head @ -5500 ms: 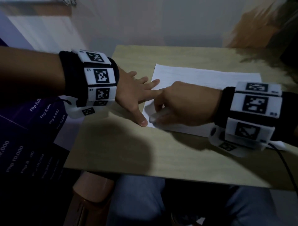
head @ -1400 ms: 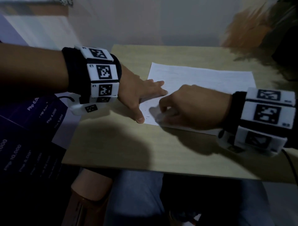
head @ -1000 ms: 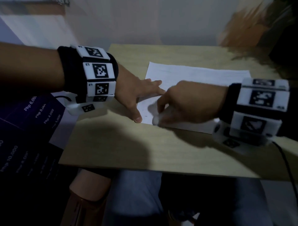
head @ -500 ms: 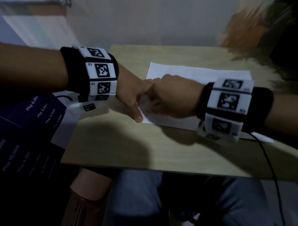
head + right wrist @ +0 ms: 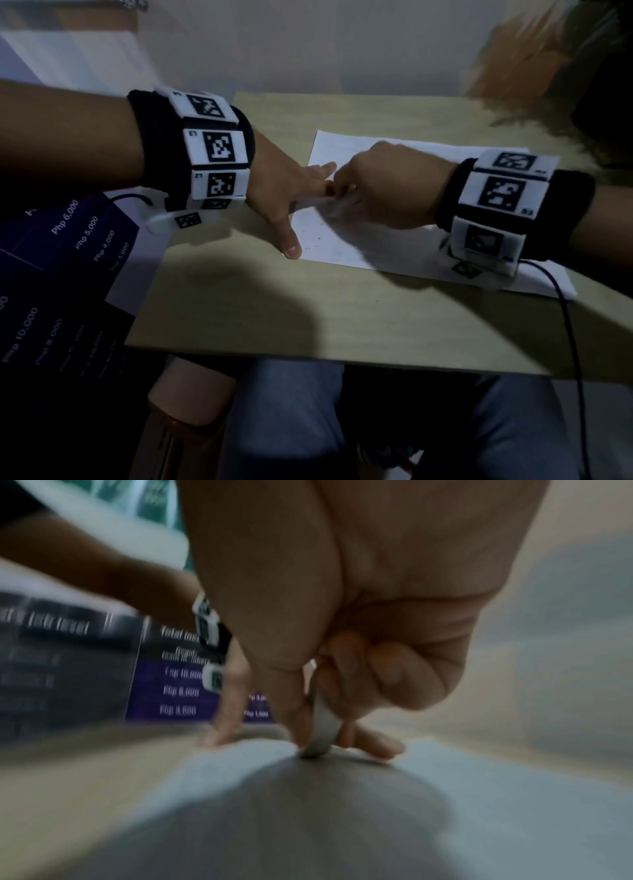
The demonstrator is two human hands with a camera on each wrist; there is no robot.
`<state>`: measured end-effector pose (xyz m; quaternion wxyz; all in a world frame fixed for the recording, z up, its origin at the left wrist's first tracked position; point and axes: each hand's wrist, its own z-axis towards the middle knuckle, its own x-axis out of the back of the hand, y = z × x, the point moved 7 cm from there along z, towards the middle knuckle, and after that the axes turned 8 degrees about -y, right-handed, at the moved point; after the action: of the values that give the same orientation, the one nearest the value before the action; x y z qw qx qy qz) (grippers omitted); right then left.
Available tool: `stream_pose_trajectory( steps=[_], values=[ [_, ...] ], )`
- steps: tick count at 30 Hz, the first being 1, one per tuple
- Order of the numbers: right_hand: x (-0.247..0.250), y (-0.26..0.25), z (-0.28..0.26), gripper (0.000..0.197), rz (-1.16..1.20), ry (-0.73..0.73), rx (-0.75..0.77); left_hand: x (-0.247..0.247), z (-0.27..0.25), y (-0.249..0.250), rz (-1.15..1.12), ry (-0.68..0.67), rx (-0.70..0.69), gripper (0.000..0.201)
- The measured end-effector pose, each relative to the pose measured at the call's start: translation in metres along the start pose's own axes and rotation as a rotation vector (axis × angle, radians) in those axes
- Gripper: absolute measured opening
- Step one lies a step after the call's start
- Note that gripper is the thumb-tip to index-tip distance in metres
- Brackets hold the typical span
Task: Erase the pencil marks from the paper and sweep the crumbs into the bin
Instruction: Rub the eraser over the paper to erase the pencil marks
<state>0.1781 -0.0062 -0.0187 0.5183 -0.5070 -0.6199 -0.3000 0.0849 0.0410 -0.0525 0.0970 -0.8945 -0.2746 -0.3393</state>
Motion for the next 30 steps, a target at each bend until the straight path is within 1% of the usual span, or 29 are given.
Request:
stream_pose_trajectory(
  steps=[2, 3, 5, 7, 9, 11, 12, 14, 15, 17, 19, 20, 22, 23, 24, 26, 28, 30],
  values=[
    [0.001, 0.001, -0.006, 0.02, -0.104, 0.061, -0.025, 0.002, -0.002, 0.003, 0.031, -0.075, 0.028, 0.129],
    [-0.004, -0.004, -0.011, 0.023, -0.102, 0.046, 0.009, 0.003, -0.002, 0.002, 0.052, -0.077, 0.049, 0.126],
    [-0.015, -0.013, -0.019, 0.027, 0.002, -0.048, 0.081, 0.002, 0.0, 0.003, 0.069, -0.086, 0.079, 0.117],
    [-0.013, -0.002, -0.018, 0.026, 0.073, -0.106, 0.067, 0.004, 0.0, 0.006, 0.085, -0.094, 0.11, 0.112],
    [-0.005, 0.018, -0.013, 0.032, 0.07, -0.066, 0.013, 0.006, 0.003, 0.006, 0.08, -0.082, 0.112, 0.111],
    [0.0, 0.03, -0.012, 0.042, 0.092, -0.012, -0.018, 0.006, 0.002, 0.007, 0.079, -0.085, 0.108, 0.108],
    [-0.003, 0.03, -0.013, 0.044, 0.106, -0.011, -0.008, 0.005, 0.003, 0.007, 0.084, -0.085, 0.103, 0.105],
    [-0.012, 0.025, -0.017, 0.042, 0.13, -0.058, 0.025, 0.003, 0.003, 0.005, 0.101, -0.07, 0.111, 0.099],
    [-0.013, 0.023, -0.017, 0.041, 0.136, -0.065, 0.025, 0.003, 0.004, 0.006, 0.109, -0.064, 0.116, 0.098],
    [-0.007, 0.027, -0.017, 0.042, 0.124, -0.01, -0.023, 0.003, 0.005, 0.006, 0.119, -0.072, 0.113, 0.099],
    [-0.001, 0.029, -0.019, 0.046, 0.044, 0.06, -0.078, 0.003, 0.004, 0.007, 0.138, -0.071, 0.124, 0.101],
    [-0.003, 0.023, -0.022, 0.045, -0.011, 0.077, -0.071, 0.004, 0.004, 0.007, 0.147, -0.065, 0.128, 0.101],
    [-0.014, 0.002, -0.031, 0.037, -0.018, 0.051, 0.025, 0.005, 0.004, 0.008, 0.15, -0.058, 0.117, 0.102],
    [-0.02, -0.007, -0.034, 0.037, 0.023, 0.01, 0.08, 0.004, 0.004, 0.008, 0.145, -0.054, 0.11, 0.102],
    [-0.02, -0.01, -0.035, 0.038, 0.054, -0.02, 0.095, 0.005, 0.004, 0.008, 0.14, -0.052, 0.107, 0.102],
    [-0.012, 0.003, -0.029, 0.041, 0.06, -0.008, 0.036, 0.005, 0.005, 0.007, 0.148, -0.053, 0.111, 0.102],
    [-0.005, 0.016, -0.027, 0.046, -0.005, 0.059, -0.032, 0.005, 0.005, 0.006, 0.168, -0.055, 0.121, 0.104],
    [-0.01, 0.006, -0.033, 0.036, -0.112, 0.101, -0.015, 0.004, 0.004, 0.005, 0.168, -0.059, 0.117, 0.103]
  ],
)
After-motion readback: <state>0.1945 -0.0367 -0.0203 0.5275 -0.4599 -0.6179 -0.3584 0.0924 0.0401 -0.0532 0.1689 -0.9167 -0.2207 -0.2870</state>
